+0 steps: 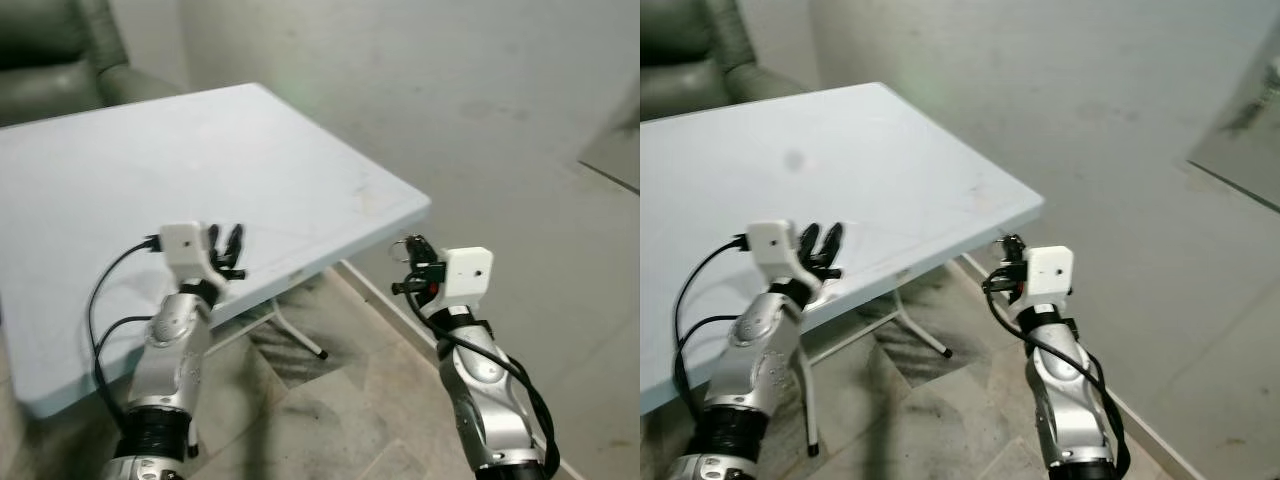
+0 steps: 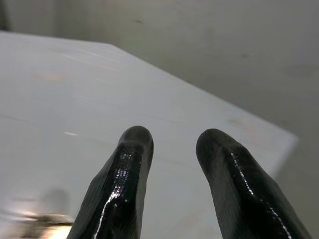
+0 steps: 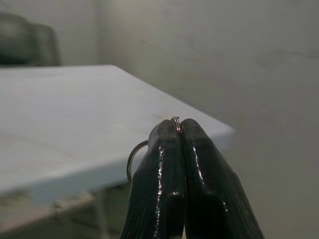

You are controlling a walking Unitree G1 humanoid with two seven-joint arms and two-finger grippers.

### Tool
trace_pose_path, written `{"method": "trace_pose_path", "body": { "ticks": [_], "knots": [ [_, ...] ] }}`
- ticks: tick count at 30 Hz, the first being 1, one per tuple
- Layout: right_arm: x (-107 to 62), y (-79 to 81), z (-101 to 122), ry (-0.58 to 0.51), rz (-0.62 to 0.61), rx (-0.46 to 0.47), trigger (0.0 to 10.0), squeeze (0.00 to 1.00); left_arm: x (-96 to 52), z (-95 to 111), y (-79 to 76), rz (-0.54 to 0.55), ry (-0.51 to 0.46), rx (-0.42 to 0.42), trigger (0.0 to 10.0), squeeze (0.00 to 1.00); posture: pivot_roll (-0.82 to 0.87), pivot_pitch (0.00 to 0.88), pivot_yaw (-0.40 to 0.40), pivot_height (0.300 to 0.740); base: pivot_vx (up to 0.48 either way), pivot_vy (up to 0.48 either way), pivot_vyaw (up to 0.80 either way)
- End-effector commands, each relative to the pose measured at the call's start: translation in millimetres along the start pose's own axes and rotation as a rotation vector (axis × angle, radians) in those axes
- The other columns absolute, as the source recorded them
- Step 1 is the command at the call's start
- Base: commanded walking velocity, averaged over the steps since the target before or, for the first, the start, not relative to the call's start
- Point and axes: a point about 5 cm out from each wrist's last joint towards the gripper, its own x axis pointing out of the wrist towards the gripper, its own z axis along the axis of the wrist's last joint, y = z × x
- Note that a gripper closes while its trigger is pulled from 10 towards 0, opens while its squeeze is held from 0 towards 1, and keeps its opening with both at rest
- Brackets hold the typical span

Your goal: Hang keys on a hook

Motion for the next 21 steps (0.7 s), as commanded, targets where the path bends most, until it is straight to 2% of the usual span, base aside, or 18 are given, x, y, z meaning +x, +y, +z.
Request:
{"method": "trace_pose_path", "body": {
  "ticks": [1,21],
  "knots": [
    [1.1,-2.0,5.1,-0.017,-0.007,0.0,10.0,0.0,2.1,0.3,-4.4,-0.014,0.013,0.019,10.0,0.0,0.08,0.0,-0.037,0.74,0.0,0.0,-0.77],
    [2.7,-1.8,5.8,-0.016,-0.007,0.0,10.0,0.0,5.9,-0.9,-11.8,-0.008,0.013,0.073,10.0,0.0,0.09,0.0,-0.042,0.74,0.0,0.0,-0.77]
  ]
}}
